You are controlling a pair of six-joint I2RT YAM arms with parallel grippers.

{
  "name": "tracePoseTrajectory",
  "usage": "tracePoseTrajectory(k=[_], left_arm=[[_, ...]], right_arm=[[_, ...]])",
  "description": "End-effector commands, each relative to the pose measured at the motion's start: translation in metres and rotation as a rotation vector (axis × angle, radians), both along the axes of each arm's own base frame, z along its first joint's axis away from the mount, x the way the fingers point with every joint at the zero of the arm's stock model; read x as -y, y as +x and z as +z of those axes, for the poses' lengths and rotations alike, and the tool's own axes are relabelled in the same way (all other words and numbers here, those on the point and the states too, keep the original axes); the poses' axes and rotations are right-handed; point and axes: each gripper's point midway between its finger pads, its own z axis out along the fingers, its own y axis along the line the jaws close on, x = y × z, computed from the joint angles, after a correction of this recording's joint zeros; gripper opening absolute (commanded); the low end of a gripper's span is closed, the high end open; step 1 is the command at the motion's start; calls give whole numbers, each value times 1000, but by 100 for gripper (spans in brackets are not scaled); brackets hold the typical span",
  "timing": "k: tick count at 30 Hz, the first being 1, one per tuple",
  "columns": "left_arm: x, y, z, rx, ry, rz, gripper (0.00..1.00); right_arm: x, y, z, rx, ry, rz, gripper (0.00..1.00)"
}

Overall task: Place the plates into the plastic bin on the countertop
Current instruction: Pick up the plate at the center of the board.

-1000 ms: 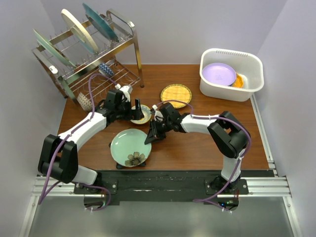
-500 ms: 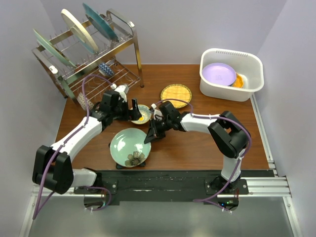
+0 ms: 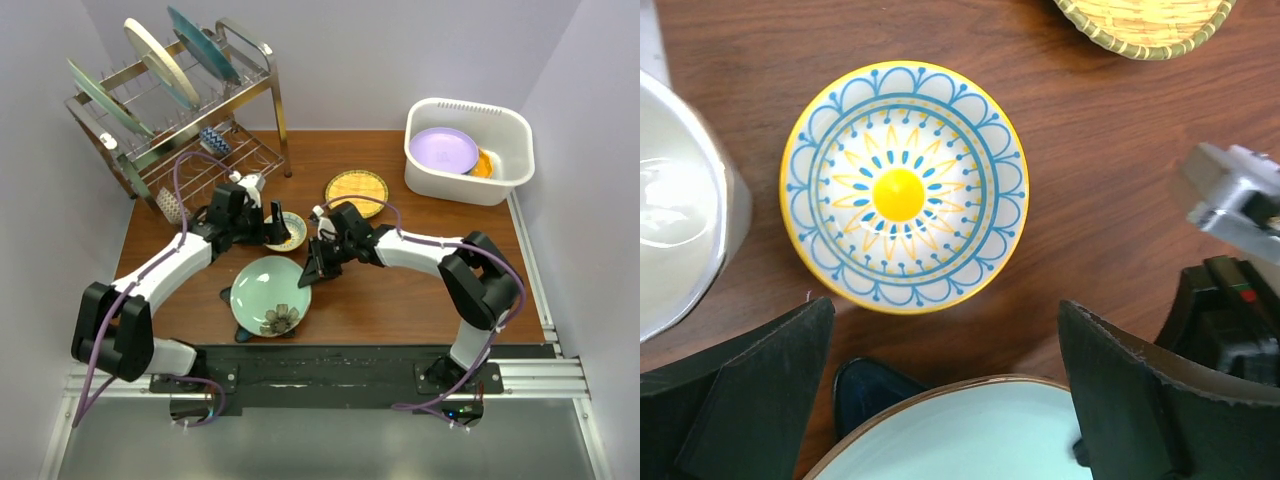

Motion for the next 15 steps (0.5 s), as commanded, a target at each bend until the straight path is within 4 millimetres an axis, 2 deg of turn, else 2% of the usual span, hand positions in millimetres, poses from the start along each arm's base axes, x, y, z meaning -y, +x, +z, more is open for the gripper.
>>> tracePoseTrajectory(k=[1, 6, 10, 14, 15], left_arm=[[18, 21, 15, 48, -85, -22, 98], [34, 26, 13, 40, -128, -66, 98], [33, 23, 14, 45, -123, -68, 98], [24, 17, 14, 48, -96, -42, 98], [22, 15, 19, 62, -98, -37, 98]], right_arm=[[9, 10, 33, 79, 55, -33, 1], [27, 18, 39, 126, 28, -93, 1], [39, 25, 43, 145, 16, -123, 0], [51, 38, 49, 157, 23, -151, 0], [51, 40, 50, 158, 28, -149, 0]])
